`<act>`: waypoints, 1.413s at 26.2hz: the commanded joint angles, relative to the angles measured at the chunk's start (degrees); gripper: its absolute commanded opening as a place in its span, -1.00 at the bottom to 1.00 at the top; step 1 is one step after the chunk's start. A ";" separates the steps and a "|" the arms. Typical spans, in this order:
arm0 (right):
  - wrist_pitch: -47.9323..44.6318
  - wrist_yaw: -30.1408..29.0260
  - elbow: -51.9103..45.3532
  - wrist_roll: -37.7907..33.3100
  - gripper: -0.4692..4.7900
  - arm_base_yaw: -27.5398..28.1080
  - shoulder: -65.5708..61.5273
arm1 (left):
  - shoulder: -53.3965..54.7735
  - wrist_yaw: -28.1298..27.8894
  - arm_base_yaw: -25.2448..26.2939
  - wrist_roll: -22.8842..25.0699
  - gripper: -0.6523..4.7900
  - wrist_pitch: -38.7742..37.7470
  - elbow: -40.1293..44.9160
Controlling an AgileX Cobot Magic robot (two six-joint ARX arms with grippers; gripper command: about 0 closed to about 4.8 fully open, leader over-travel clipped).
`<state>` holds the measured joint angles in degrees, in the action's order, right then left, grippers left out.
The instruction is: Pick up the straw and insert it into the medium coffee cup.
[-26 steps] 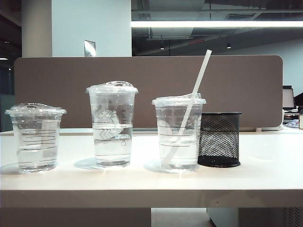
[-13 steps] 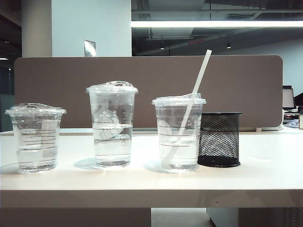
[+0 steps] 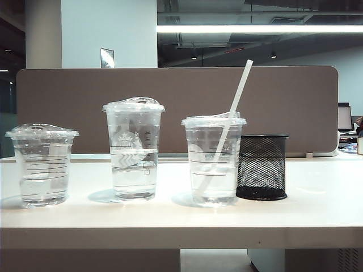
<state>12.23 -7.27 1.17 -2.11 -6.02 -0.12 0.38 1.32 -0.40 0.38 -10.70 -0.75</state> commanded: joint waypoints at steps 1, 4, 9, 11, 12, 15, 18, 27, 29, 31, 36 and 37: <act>0.04 -2.32 0.13 -0.09 -0.84 8.07 0.09 | 0.04 -0.04 -0.04 0.07 -0.77 0.17 0.24; 0.04 -1.68 0.13 -0.11 -0.84 13.49 0.09 | 0.04 -0.04 -0.04 0.07 -0.77 0.17 0.24; 0.20 -0.31 0.11 0.63 -0.84 11.43 0.09 | 0.04 -0.04 -0.04 0.07 -0.77 0.17 0.24; 0.17 -0.35 0.11 0.63 -0.84 10.16 0.09 | 0.04 -0.04 -0.04 0.07 -0.77 0.17 0.24; 0.17 -0.35 0.11 0.63 -0.84 9.49 0.09 | 0.04 -0.04 -0.04 0.07 -0.77 0.17 0.24; 0.13 -0.55 0.13 0.61 -0.84 7.30 0.09 | 0.04 -0.04 -0.04 0.07 -0.77 0.17 0.24; 0.13 -0.52 0.13 0.61 -0.84 6.25 0.09 | 0.04 -0.04 -0.04 0.07 -0.77 0.17 0.24; 0.13 -0.33 0.13 0.61 -0.84 6.25 0.09 | 0.04 -0.04 -0.04 0.07 -0.77 0.17 0.24; 0.13 -0.33 0.15 0.61 -0.84 6.25 0.09 | 0.04 -0.04 -0.04 0.07 -0.77 0.17 0.24; 0.13 -0.33 0.15 0.61 -0.84 6.25 0.09 | 0.02 -0.04 -0.04 0.07 -0.77 0.17 0.24; 0.13 -0.33 0.15 0.61 -0.84 6.25 0.09 | 0.02 -0.04 -0.04 0.07 -0.77 0.17 0.24; 0.13 -0.33 0.15 0.61 -0.84 6.25 0.09 | 0.02 -0.04 -0.04 0.07 -0.77 0.17 0.24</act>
